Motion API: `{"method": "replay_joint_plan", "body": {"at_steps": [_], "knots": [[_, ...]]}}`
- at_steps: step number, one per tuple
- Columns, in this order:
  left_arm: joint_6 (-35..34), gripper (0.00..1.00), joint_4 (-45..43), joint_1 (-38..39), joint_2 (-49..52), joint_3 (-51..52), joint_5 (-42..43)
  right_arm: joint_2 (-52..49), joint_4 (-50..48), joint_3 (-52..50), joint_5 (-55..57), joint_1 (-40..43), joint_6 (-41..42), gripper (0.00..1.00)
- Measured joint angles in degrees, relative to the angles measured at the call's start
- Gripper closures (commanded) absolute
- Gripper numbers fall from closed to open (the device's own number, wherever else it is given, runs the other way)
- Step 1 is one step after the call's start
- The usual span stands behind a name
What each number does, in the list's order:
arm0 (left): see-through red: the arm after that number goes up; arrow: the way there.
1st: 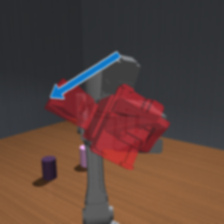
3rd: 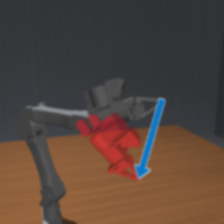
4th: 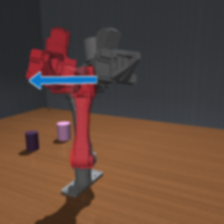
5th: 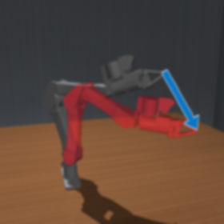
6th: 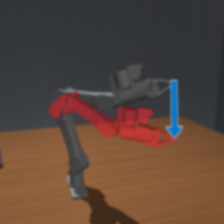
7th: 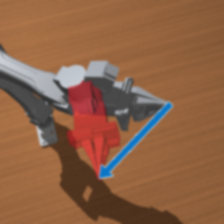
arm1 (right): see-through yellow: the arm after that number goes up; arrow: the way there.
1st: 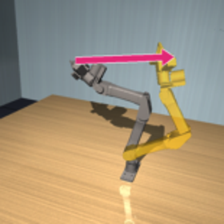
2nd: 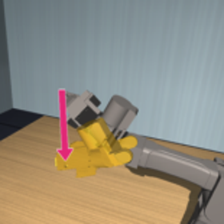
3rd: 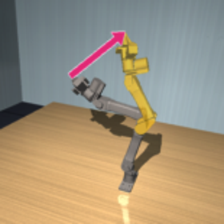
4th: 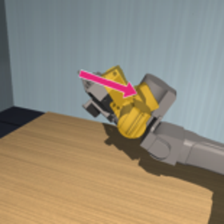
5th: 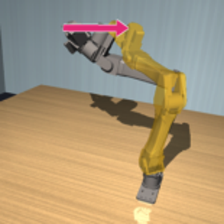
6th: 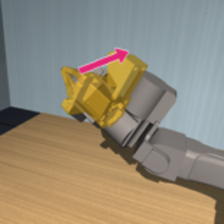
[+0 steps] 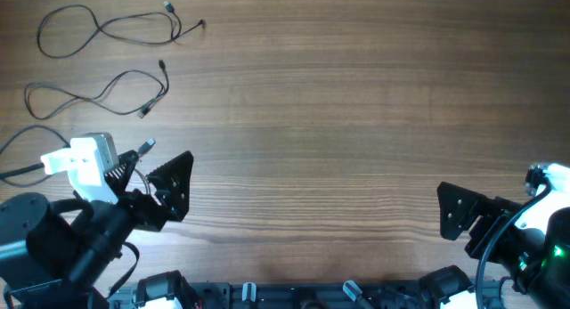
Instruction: Untangle cables
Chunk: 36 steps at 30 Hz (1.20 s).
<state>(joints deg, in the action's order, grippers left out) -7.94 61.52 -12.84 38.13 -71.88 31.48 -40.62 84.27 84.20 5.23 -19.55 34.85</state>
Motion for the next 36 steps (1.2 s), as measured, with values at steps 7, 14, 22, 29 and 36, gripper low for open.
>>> {"method": "replay_joint_plan", "body": {"at_steps": [7, 14, 22, 29, 36], "knots": [[0.0, 0.00, 0.0, 0.0, 0.0, 0.0, 0.0, 0.0, 0.0, 0.0, 0.0, 0.0, 0.0, 0.00], [0.0, 0.00, 0.0, 0.0, 0.0, 0.0, 0.0, 0.0, 0.0, 0.0, 0.0, 0.0, 0.0, 0.00], [0.0, 0.00, 0.0, 0.0, 0.0, 0.0, 0.0, 0.0, 0.0, 0.0, 0.0, 0.0, 0.0, 0.00], [0.0, 0.00, 0.0, 0.0, 0.0, 0.0, 0.0, 0.0, 1.0, 0.0, 3.9, 1.5, -2.0, 0.00], [0.0, 0.00, 0.0, 0.0, 0.0, 0.0, 0.0, 0.0, 0.8, 0.0, 6.0, 7.5, -4.2, 0.00]]}}
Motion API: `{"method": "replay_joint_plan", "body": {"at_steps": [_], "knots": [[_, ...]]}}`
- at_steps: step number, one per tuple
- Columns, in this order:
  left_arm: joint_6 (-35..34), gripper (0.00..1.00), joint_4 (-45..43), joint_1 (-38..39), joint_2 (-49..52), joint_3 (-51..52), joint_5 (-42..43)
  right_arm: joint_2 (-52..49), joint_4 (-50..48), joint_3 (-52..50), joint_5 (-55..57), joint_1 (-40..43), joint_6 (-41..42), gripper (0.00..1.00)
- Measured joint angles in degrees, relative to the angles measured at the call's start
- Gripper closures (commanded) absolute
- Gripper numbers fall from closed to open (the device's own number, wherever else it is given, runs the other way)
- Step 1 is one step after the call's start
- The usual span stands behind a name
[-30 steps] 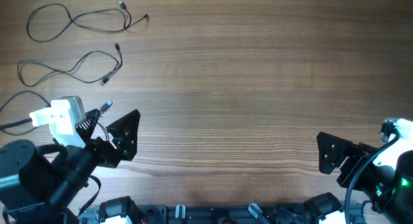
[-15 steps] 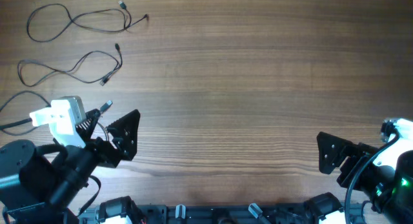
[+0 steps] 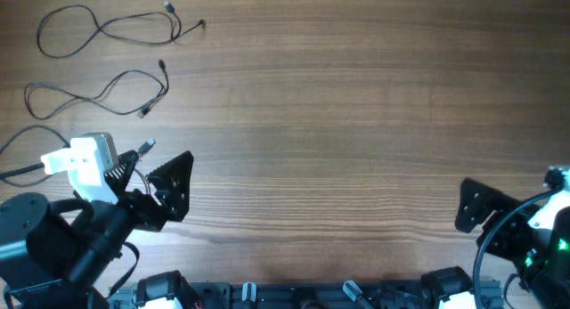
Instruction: Untangle cables
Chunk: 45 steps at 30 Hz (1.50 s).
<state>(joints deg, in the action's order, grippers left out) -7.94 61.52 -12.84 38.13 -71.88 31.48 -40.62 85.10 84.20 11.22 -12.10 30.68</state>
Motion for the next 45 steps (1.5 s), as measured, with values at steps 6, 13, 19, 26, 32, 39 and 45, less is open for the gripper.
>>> {"method": "replay_joint_plan", "body": {"at_steps": [6, 13, 19, 26, 32, 39, 45], "knots": [[0.0, 0.00, 0.0, 0.0, 0.0, 0.0, 0.0, 2.4, -9.2, -2.3, -1.2, 4.7, -8.0, 0.00], [0.0, 0.00, 0.0, 0.0, 0.0, 0.0, -0.2, 12.8, -26.9, -20.0, -8.5, 12.9, -18.4, 0.00], [0.0, 0.00, 0.0, 0.0, 0.0, 0.0, -0.2, 20.6, -39.0, -36.6, -18.0, 14.5, -27.6, 0.00], [0.0, 0.00, 0.0, 0.0, 0.0, 0.0, -0.2, 29.7, -52.5, -53.8, -22.6, 14.5, -31.7, 0.00], [0.0, 0.00, 0.0, 0.0, 0.0, 0.0, -0.2, 37.2, -64.4, -65.6, -23.3, 14.5, -30.5, 0.00], [0.0, 0.00, 0.0, 0.0, 0.0, 0.0, -0.2, 39.4, -77.6, -73.6, -23.7, 14.5, -28.7, 0.00], [0.0, 0.00, 0.0, 0.0, 0.0, 0.0, -0.2, 39.4, -82.5, -76.3, -24.2, 14.5, -28.5, 0.00]]}}
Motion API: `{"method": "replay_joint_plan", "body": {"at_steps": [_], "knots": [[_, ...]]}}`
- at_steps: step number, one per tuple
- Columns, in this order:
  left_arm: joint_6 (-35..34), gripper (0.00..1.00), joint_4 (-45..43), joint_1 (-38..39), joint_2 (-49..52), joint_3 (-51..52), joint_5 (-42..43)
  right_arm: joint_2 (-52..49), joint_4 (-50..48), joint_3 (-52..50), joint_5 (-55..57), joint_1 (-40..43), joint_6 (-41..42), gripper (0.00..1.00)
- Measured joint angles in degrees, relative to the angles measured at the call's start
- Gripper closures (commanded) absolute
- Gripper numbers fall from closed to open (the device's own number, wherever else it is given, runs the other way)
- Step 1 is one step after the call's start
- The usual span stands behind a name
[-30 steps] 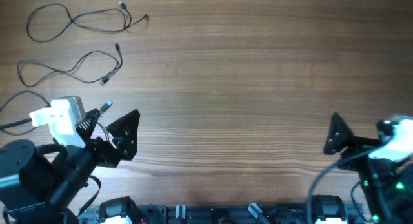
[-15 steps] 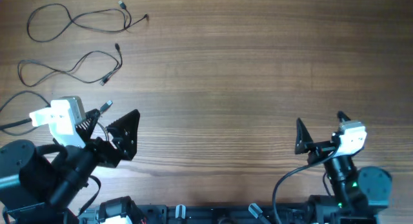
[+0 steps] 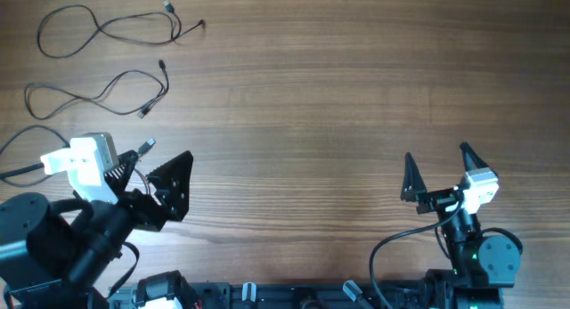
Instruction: Untangle cables
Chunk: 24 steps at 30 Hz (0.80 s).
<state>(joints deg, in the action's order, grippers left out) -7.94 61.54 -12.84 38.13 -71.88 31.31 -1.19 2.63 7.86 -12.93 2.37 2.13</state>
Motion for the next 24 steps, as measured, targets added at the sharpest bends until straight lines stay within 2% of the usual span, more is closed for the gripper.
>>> {"method": "replay_joint_plan", "body": {"at_steps": [14, 24], "knots": [[0.0, 0.00, 0.0, 0.0, 0.0, 0.0, 0.0, 0.1, -7.8, -6.8, 0.9, 0.0, -0.9, 0.00], [0.0, 0.00, 0.0, 0.0, 0.0, 0.0, 0.0, 0.1, -2.6, -7.5, 6.2, 0.0, 4.3, 0.00]]}}
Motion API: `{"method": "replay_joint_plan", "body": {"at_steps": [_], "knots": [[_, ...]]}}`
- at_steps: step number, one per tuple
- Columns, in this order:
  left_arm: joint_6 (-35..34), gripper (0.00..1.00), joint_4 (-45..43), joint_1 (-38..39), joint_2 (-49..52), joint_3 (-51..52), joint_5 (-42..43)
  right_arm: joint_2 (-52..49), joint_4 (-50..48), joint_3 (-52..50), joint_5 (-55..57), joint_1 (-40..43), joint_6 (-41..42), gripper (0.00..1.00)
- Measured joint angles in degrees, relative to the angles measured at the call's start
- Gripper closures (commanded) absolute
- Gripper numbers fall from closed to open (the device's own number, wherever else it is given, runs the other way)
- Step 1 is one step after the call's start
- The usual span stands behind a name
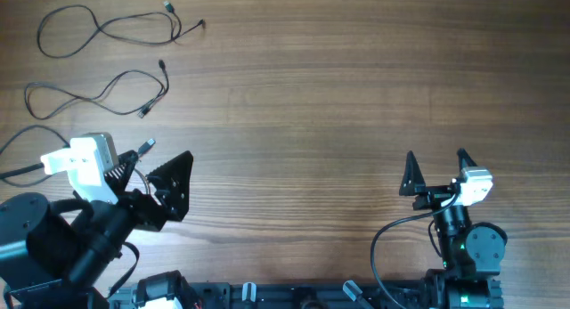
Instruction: Untangle cables
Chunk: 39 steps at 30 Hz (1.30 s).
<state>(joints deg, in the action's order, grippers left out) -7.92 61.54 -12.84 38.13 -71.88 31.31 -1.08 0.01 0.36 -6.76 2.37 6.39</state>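
Note:
Two separate thin black cables lie at the far left of the table: one (107,28) near the back edge, the other (98,91) just below it, not crossing each other. A third cable end (145,147) pokes out by the left arm. My left gripper (158,186) sits near the front left, its black fingers (175,180) seen as one dark mass, so its state is unclear. My right gripper (436,163) stands at the front right, open, its two fingers spread with nothing between them.
A wooden table (312,104) fills the view. A black cable loop (18,153) runs along the left edge beside the left arm's white wrist housing (85,162). Arm bases line the front edge.
My right gripper has shifted slightly toward the front and settled a little; it remains open. The left arm and both cables have not moved.
The right arm first sat at the far right front edge, then further right and partly out of view. It then stood near the front right centre with fingers spread, where it stays. The left arm and the cables stayed put throughout.

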Motion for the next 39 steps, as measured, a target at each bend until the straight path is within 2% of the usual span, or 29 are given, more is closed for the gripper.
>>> {"method": "replay_joint_plan", "body": {"at_steps": [5, 17, 39], "knots": [[0.0, 0.00, 0.0, 0.0, 0.0, 0.0, 0.0, 0.0, 0.0, 0.0, 0.7, 0.0, -0.5, 0.00], [0.0, 0.00, 0.0, 0.0, 0.0, 0.0, 0.0, 0.0, 0.0, 0.0, 1.9, 0.0, -9.1, 0.00], [0.0, 0.00, 0.0, 0.0, 0.0, 0.0, 0.0, 0.0, 0.2, 0.0, 2.3, 0.0, -7.5, 0.00]]}}
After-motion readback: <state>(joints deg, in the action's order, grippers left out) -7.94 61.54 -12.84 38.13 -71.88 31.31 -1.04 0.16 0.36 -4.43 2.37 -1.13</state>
